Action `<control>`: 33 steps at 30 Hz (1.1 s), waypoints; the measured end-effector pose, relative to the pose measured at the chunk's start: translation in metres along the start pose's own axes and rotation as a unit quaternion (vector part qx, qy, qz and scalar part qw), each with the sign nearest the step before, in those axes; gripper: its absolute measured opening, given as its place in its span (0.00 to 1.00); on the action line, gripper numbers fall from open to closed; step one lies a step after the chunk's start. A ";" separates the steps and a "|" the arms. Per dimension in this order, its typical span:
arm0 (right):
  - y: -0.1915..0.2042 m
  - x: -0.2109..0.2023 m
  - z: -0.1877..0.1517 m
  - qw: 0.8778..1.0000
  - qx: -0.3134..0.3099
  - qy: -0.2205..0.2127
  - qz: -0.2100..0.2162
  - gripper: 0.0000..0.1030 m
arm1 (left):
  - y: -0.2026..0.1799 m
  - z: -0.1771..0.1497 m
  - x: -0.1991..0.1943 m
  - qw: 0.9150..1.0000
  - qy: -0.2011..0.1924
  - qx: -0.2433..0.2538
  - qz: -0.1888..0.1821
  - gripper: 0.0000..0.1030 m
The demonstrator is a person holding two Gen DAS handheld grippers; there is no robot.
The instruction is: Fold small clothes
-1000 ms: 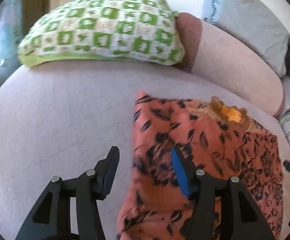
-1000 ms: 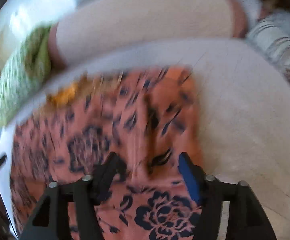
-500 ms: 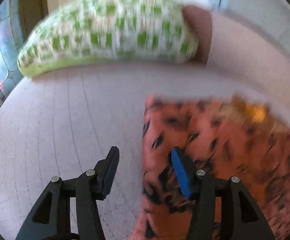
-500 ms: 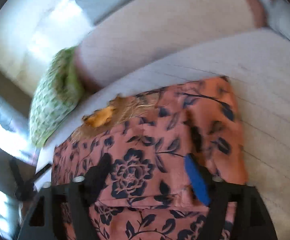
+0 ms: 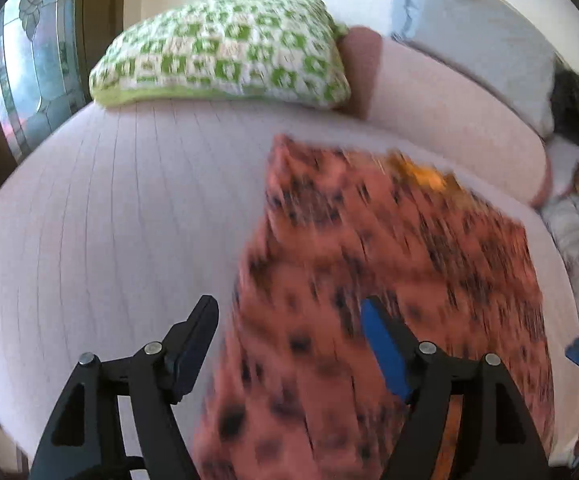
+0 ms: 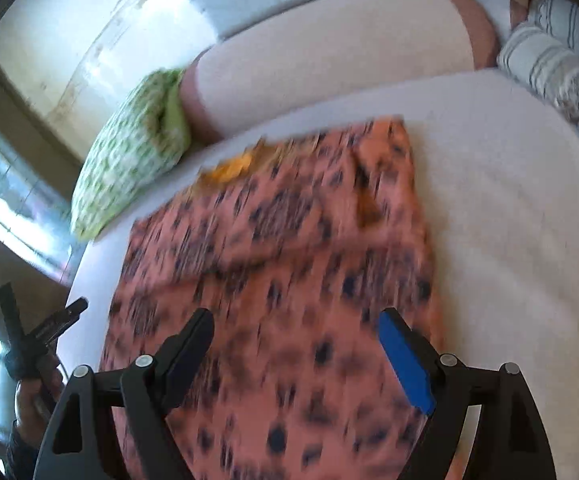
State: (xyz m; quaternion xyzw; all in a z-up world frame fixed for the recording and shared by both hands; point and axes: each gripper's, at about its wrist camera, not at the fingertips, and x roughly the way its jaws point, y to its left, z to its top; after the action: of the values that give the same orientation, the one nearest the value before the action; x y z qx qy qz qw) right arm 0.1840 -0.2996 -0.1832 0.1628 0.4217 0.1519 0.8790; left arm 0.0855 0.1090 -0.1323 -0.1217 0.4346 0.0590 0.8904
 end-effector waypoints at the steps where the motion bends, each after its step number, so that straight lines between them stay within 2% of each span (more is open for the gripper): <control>1: 0.001 -0.001 -0.020 1.000 0.000 0.011 0.000 0.84 | -0.002 -0.014 -0.002 1.000 0.011 0.005 0.004 0.72; 3: -0.009 0.004 -0.043 0.999 0.012 0.036 -0.004 0.84 | -0.006 -0.040 0.011 0.998 0.047 0.024 0.023 0.72; 4: -0.019 0.013 -0.057 0.998 0.028 0.062 -0.013 0.84 | -0.007 -0.051 0.023 0.996 0.069 0.040 0.039 0.72; 5: -0.031 0.024 -0.067 0.995 0.043 0.087 -0.021 0.84 | -0.012 -0.059 0.026 0.994 0.054 0.076 0.054 0.74; 6: -0.033 0.021 -0.072 0.997 0.040 0.068 -0.017 0.84 | -0.018 -0.060 0.022 0.992 0.042 0.100 0.066 0.74; 7: -0.028 0.015 -0.069 0.997 0.037 0.065 -0.024 0.84 | -0.023 -0.058 0.017 0.990 0.047 0.113 0.076 0.74; 8: -0.024 0.009 -0.067 0.997 0.040 0.068 -0.028 0.84 | -0.024 -0.055 0.009 0.991 0.047 0.103 0.067 0.74; 10: -0.015 -0.011 -0.064 0.999 0.033 0.043 0.004 0.84 | -0.022 -0.051 -0.007 0.997 0.022 0.070 0.038 0.74; 12: -0.014 -0.018 -0.066 0.999 0.026 0.031 0.005 0.84 | -0.022 -0.054 -0.006 0.997 0.019 0.067 0.039 0.75; 14: -0.028 -0.003 -0.078 0.997 0.047 0.067 -0.014 0.85 | -0.024 -0.064 0.015 0.992 0.066 0.090 0.056 0.75; 15: -0.039 0.007 -0.083 0.993 0.066 0.093 -0.018 0.84 | -0.026 -0.067 0.018 0.990 0.061 0.110 0.062 0.77; 17: -0.038 -0.007 -0.076 0.995 0.068 0.072 -0.001 0.84 | -0.029 -0.063 0.009 0.990 0.046 0.119 0.061 0.77; 21: -0.042 -0.027 -0.030 0.998 0.056 0.023 0.010 0.84 | -0.023 -0.047 -0.003 0.997 0.010 0.069 0.022 0.77; 24: -0.065 -0.012 0.028 0.996 0.085 0.004 0.021 0.84 | -0.026 -0.039 0.000 0.998 -0.013 0.063 -0.001 0.77; 28: -0.107 0.046 0.105 0.992 0.125 -0.011 -0.005 0.84 | -0.024 -0.046 0.011 0.997 -0.014 0.073 0.002 0.77; 29: -0.113 0.057 0.116 0.991 0.132 -0.005 -0.010 0.83 | -0.021 -0.047 0.017 0.998 -0.009 0.070 0.003 0.77; 30: -0.121 0.072 0.129 0.991 0.135 0.001 -0.016 0.77 | -0.016 -0.046 0.022 0.998 -0.004 0.063 0.004 0.77; 33: -0.129 0.097 0.153 0.993 0.118 0.006 -0.031 0.72 | -0.012 -0.041 0.029 0.999 -0.010 0.045 0.004 0.77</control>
State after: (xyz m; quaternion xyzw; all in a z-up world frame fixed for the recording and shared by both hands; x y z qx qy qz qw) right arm 0.3802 -0.4010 -0.2136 0.2511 0.4465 0.0749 0.8556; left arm 0.0752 0.0860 -0.1777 -0.0789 0.4284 0.0436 0.8991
